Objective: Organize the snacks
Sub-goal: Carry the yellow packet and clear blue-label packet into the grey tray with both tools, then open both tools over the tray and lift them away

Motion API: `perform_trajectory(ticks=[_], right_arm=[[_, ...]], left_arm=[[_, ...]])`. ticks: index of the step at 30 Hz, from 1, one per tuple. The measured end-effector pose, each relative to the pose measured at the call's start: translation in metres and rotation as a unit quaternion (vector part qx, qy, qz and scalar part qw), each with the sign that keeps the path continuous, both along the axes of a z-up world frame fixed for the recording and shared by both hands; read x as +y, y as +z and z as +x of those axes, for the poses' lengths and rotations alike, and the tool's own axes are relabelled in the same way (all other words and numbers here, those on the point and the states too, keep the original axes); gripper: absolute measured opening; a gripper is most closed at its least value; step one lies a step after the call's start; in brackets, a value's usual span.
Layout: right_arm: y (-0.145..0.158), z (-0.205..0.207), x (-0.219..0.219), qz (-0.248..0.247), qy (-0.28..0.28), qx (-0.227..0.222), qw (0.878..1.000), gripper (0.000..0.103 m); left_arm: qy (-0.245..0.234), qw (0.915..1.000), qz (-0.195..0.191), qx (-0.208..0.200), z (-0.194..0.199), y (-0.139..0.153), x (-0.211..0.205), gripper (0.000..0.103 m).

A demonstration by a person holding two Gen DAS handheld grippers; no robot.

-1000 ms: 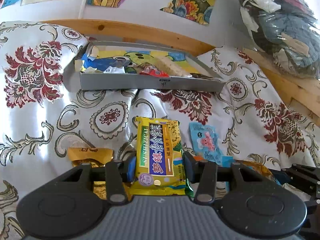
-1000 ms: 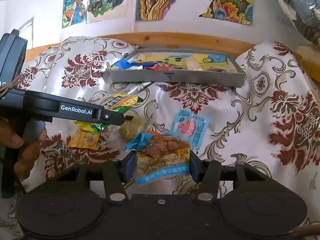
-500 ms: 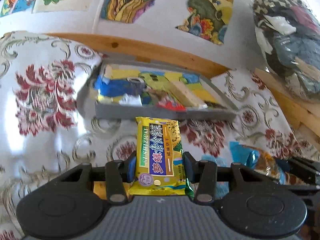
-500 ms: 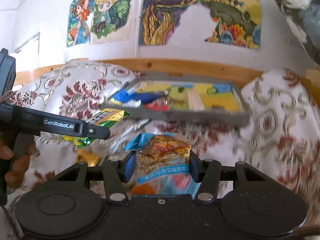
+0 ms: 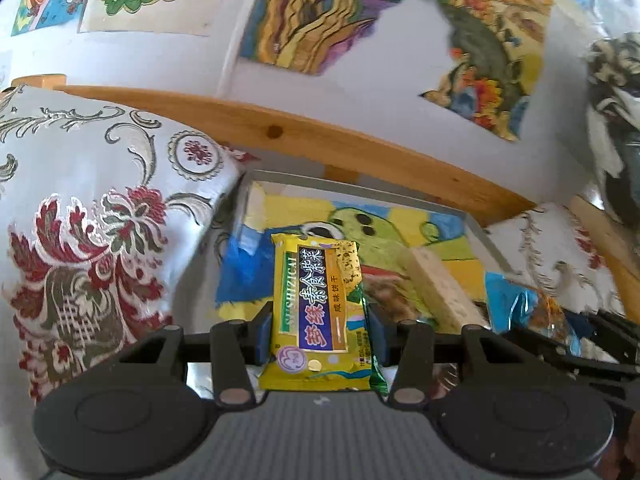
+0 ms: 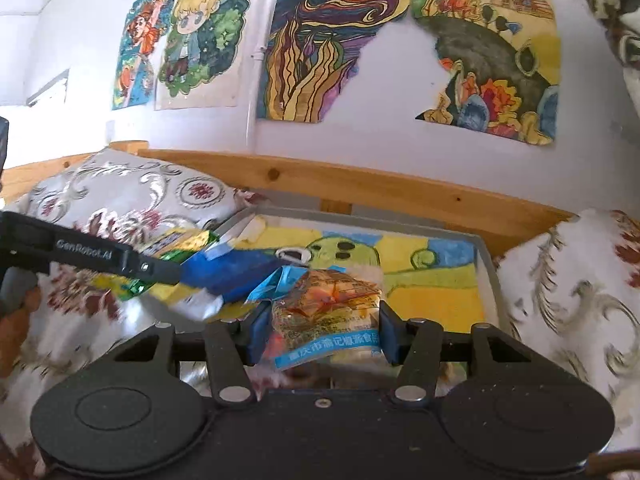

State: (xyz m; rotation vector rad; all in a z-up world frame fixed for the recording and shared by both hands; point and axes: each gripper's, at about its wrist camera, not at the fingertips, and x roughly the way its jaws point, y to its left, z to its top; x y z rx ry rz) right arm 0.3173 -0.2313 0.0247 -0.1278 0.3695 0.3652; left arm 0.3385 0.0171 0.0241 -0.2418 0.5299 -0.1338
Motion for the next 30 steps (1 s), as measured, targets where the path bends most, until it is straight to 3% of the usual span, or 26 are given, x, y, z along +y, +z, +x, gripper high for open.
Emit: perform_trajectory(ticks=[7,13,19,20,21,22,30], right_arm=[[-0.005,0.046,0.025,0.001,-0.001,0.016,1.0,0.057],[-0.018,0.061,0.039,-0.03,0.001,0.023,0.999,0.062],[-0.027,0.062,0.037,-0.039,-0.007,0.02,0.999,0.074],[-0.027,0.06,0.037,-0.04,-0.009,0.015,0.999,0.084],[-0.027,0.058,0.037,-0.039,-0.009,0.01,0.999,0.092],[-0.026,0.057,0.037,-0.036,-0.009,0.006,0.999,0.093],[-0.018,0.035,0.034,-0.027,-0.019,-0.026,0.999,0.1]], left_arm=[[0.01,0.9993,0.03,0.021,0.036,-0.006,0.0,0.051],[0.003,0.9974,0.059,0.041,0.057,-0.013,-0.01,0.051],[-0.002,0.9957,0.065,0.067,0.068,-0.02,-0.013,0.052],[-0.002,0.9955,0.066,0.068,0.068,-0.02,-0.014,0.052],[-0.003,0.9955,0.065,0.07,0.068,-0.02,-0.013,0.053],[0.0,0.9957,0.063,0.068,0.067,-0.019,-0.013,0.058],[0.018,0.998,0.051,0.033,0.047,-0.003,-0.007,0.086]])
